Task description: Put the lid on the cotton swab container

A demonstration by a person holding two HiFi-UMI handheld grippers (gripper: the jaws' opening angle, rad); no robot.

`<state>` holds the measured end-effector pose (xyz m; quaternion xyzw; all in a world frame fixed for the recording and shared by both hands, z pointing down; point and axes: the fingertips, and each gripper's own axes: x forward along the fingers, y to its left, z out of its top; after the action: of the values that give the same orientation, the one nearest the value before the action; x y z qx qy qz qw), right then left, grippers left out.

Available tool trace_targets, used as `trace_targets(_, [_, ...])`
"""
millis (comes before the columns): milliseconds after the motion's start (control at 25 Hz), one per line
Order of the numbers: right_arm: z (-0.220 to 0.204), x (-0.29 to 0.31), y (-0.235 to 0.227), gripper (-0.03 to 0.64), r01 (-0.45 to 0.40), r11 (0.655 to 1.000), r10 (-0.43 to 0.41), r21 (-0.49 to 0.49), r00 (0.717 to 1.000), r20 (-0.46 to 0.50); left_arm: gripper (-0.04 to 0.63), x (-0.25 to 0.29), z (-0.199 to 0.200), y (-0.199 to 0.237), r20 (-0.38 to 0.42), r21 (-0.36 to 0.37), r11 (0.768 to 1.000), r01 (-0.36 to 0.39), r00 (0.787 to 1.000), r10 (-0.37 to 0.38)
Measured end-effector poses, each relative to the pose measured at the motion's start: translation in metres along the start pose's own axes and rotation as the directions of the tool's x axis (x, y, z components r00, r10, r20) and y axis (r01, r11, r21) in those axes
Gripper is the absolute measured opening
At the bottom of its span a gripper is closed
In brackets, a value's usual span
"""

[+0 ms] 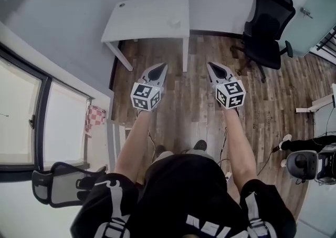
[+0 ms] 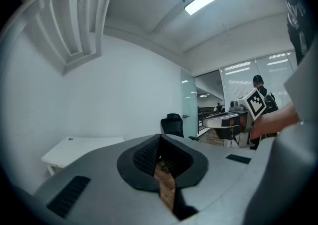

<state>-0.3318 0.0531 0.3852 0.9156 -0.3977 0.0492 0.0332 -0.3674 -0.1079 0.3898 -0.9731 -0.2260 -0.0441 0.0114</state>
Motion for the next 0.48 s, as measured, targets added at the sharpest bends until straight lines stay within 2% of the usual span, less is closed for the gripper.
trace_targets(200, [-0.006, -0.011, -0.041, 0.014, -0.048, 0.999, 0.048, 0.009, 0.999, 0.002, 0.025, 0.033, -0.003, -0.030, -0.012, -0.005, 0.999, -0.042, 0.999, 0.042])
trace_targets(480, [-0.016, -0.024, -0.076, 0.014, -0.097, 0.995, 0.097, 0.025, 0.995, 0.000, 0.025, 0.061, -0.005, -0.062, -0.020, -0.011, 0.996, -0.085, 0.996, 0.085])
